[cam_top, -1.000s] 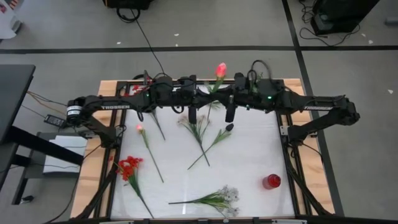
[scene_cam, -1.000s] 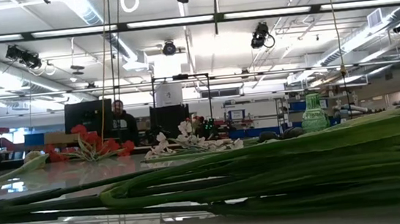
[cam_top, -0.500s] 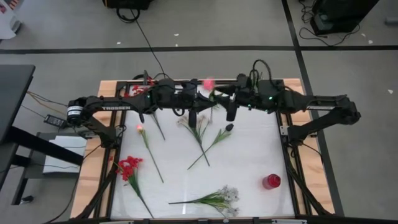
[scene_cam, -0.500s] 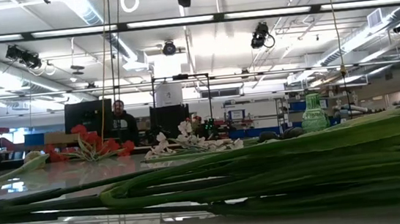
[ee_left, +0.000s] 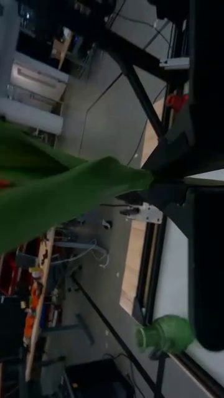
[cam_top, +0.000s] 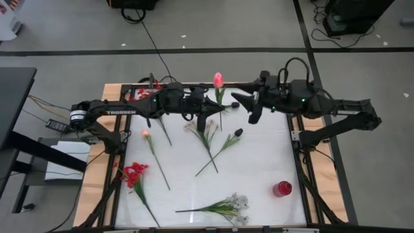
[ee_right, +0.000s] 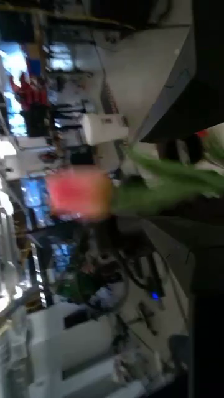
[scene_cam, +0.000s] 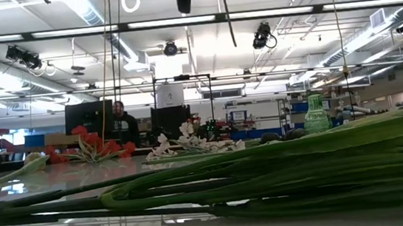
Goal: Sort flowers into vase by color
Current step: Put the right pink flower into the green vase
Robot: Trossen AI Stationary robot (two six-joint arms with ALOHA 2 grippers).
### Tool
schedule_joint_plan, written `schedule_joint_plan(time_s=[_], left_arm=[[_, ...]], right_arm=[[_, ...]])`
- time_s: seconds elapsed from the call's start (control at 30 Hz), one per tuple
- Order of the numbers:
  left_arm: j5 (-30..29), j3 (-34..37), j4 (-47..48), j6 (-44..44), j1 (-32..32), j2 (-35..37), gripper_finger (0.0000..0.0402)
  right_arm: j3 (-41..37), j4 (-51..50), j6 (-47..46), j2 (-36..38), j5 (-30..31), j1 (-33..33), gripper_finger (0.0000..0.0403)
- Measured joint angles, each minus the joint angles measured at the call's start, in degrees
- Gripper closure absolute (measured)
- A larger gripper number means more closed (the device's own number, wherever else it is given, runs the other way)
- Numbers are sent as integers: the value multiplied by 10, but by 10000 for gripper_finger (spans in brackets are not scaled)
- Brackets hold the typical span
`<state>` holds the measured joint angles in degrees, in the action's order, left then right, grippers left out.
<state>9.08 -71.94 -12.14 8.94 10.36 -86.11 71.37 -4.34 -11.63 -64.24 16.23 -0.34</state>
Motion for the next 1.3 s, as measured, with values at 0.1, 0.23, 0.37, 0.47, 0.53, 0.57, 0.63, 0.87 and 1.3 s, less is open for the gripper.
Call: schedule_joint_plan(time_s=[0.1,0.23,0.37,0.47,0.53,0.57,0.63,0.87,1.3], left_arm=[[-9,0,-5,0,1,0,382],[-29,0,3,-7,0,0,382],[-32,0,12,-8,-4,-1,382],[-35,0,18,-23,-15,-2,382],[-37,0,17,-29,-20,-2,382],[-38,0,16,-29,-22,-1,382],[-43,0,16,-29,-25,-1,382],[-43,0,20,-23,-24,11,388],[-48,0,34,-23,-34,22,389]], right_arm=[[0,-58,-6,-4,-12,5,190],[-1,-92,-6,-37,-29,7,191],[-1,-52,-3,-72,-32,7,192],[-1,-27,-4,-91,-30,5,192],[-1,-15,-13,-96,-24,5,194],[-1,-11,-16,-97,-23,5,195],[-1,-9,-20,-97,-22,5,199],[0,-18,-17,-66,16,24,207],[-1,-14,-6,-95,8,21,208]])
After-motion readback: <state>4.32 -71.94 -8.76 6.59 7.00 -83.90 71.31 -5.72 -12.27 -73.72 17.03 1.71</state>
